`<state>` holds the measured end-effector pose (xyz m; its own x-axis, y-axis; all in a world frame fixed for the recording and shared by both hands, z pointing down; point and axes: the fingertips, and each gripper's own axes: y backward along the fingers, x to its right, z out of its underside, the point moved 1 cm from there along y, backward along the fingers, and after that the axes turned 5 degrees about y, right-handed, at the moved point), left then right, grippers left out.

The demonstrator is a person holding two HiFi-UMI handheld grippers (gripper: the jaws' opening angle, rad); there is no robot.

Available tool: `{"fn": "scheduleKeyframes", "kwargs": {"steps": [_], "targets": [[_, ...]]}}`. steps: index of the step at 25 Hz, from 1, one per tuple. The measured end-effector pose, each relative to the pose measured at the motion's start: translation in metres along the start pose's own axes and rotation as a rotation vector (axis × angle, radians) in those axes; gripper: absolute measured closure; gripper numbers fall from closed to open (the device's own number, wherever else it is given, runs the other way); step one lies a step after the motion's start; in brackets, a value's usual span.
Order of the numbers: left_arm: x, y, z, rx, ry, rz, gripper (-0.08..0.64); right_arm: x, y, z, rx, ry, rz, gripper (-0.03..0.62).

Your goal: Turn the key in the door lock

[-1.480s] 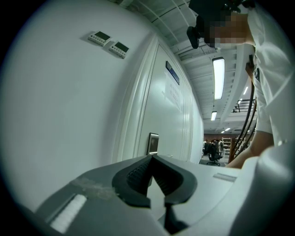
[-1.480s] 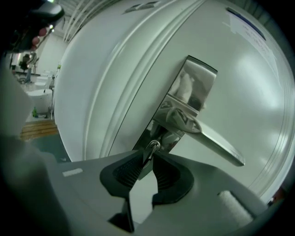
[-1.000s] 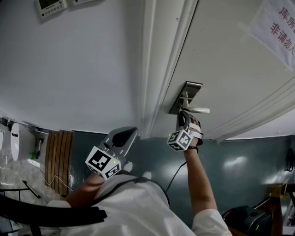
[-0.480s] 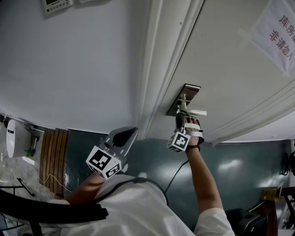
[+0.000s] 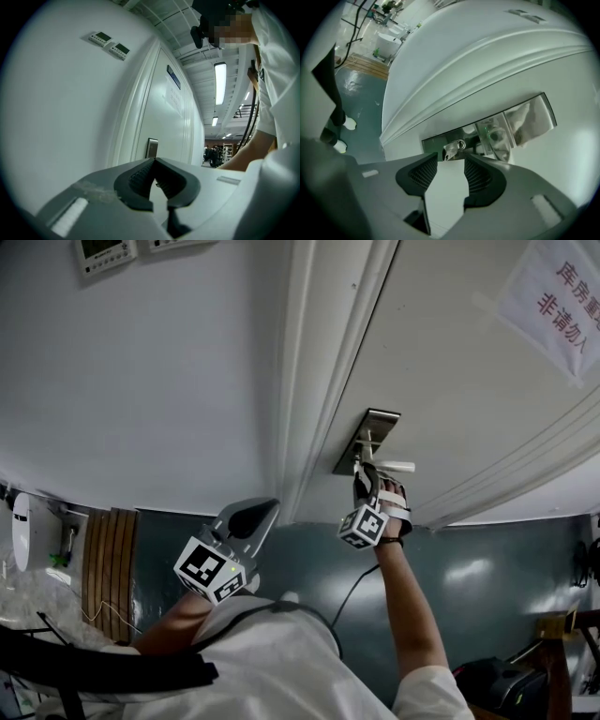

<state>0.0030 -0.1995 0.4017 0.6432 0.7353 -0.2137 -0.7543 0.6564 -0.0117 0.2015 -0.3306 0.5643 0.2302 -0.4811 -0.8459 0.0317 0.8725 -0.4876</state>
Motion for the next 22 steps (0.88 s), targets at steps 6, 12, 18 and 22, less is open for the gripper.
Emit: {"fn": "scheduleKeyframes", "kwargs": {"steps": [6,12,18,22], "targets": [[0.004,-0.012,-0.001,-0.005,0.000,0.053,0.554,0.008,0.050,0.000,0.098,-0.308,0.069,0.501],[0.010,-0.028,-0.001,-0.015,0.007,0.111,0.554,0.019,0.118,-0.020,0.315,-0.847,0.053,0.583],[0.018,-0.038,0.000,-0.020,0.009,0.169,0.554,0.026,0.166,-0.037,0.463,-1.164,0.041,0.584],[0.022,-0.043,-0.001,-0.023,0.012,0.188,0.554,0.037,0.191,-0.043,0.502,-1.233,0.092,0.584]]}}
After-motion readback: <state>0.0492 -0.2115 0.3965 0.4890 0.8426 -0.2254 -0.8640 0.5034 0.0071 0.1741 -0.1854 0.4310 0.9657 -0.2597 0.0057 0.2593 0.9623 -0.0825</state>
